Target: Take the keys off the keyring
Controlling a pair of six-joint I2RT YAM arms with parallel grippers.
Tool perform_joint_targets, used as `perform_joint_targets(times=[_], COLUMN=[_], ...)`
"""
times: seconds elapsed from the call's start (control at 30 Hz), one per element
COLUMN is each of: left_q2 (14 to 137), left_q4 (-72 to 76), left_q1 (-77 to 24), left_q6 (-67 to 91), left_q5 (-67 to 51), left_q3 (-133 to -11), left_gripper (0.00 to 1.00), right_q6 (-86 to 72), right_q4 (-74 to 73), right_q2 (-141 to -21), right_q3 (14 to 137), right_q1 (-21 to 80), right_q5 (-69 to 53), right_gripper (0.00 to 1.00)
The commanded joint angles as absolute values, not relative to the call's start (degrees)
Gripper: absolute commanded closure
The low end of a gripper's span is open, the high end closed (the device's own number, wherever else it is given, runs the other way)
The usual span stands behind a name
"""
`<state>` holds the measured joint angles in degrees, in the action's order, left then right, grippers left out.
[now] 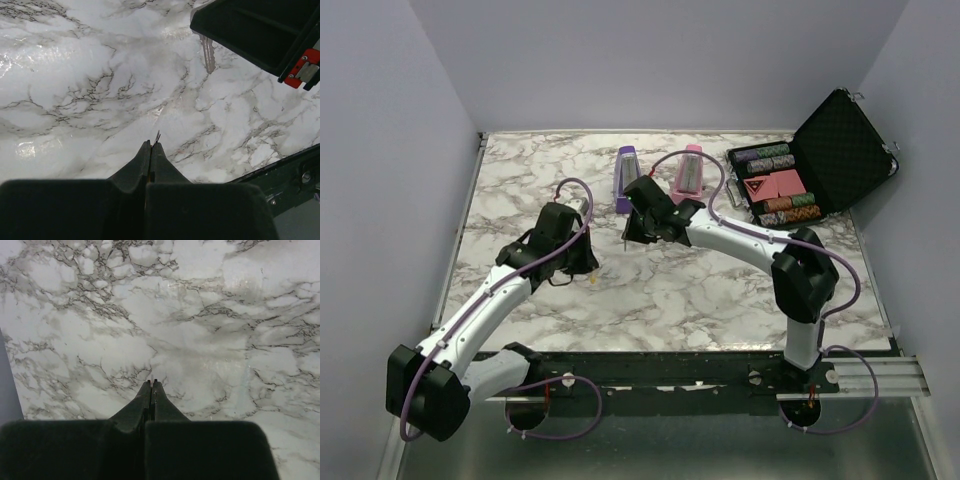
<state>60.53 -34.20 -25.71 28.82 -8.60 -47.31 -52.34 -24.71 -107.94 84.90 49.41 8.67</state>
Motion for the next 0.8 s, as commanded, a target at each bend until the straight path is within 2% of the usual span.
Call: perform_joint_targets(times=[0.0,0.4,0.47,0.6,0.63,0.67,0.77], left_q2=[61.43,61.70,61.61,61.43,61.26,61.17,61.00], left_q4=[-33.13,-33.40,-33.31,-33.31,-33.31,-33.22,-33.13], left_q1=[-24.35,-23.29,-23.20,-22.94,-22.94,-22.94,-22.94], left_q6=[27.33,26.98,26.89,26.63,26.63,26.54,26.54], left_q5=[-10.37,-9.67,-9.58,-9.58,-9.67,-9.67,-9.75], left_q3=[-47.28,-47.02,-46.85,-46.67,-46.58,-46.58,-46.49], left_gripper=[1.00,0.99,0.89,0.61,0.55,0.51,0.42], right_q6=[-51.42,-51.15,-51.07,-51.15,-51.15,-51.07,-50.89], right_q4=[-26.01,-27.86,-27.95,-26.90,-26.63,-26.54,-26.37], right_q2=[-112.05,-113.91,-113.82,-112.94,-112.77,-112.68,-112.68], right_q3=[88.76,90.35,90.09,89.04,88.77,88.51,88.42], right_q1=[48.87,48.87,48.87,48.95,48.87,48.87,48.87], right_q5=[7.91,6.95,6.59,6.33,6.33,6.33,5.98], right_gripper=[0.99,0.98,0.89,0.61,0.57,0.49,0.43])
